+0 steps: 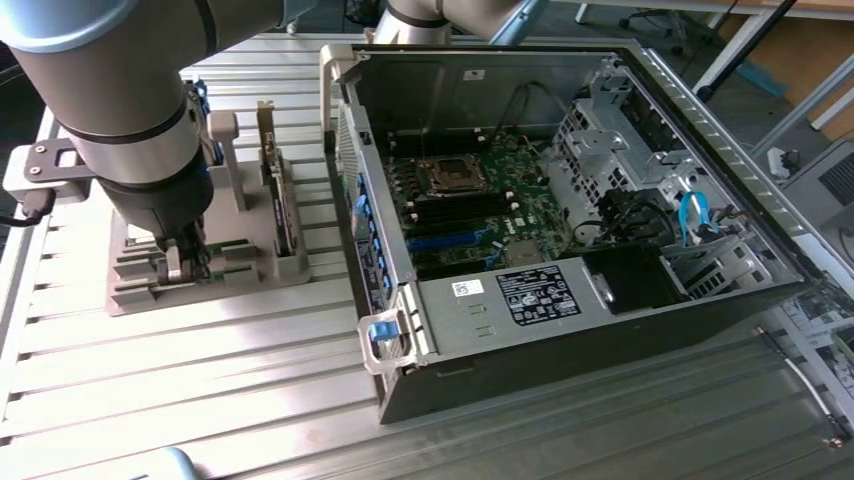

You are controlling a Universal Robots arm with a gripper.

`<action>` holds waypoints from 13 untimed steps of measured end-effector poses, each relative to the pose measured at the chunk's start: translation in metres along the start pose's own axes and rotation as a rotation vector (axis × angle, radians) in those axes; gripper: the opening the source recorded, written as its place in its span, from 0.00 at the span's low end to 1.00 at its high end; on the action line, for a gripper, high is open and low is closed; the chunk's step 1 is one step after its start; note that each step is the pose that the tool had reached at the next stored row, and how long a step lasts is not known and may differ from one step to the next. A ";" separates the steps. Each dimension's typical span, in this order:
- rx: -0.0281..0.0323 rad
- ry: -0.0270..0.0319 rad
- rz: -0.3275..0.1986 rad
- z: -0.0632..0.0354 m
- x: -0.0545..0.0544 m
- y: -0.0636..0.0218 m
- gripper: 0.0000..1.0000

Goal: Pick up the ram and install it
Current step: 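Pick up the ram and move it above insertion slot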

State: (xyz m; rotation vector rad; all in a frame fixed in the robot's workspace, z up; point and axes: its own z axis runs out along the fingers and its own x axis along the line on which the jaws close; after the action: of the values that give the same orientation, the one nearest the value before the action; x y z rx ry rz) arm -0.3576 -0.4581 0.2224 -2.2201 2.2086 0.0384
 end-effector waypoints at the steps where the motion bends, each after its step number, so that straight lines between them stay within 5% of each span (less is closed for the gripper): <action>1: 0.0004 0.0000 0.000 0.0010 0.000 0.0000 0.24; 13: 0.0020 0.0001 0.000 0.0088 0.000 0.0000 0.24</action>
State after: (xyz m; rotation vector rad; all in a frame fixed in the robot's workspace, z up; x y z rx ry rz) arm -0.3576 -0.4581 0.2136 -2.2191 2.2077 0.0361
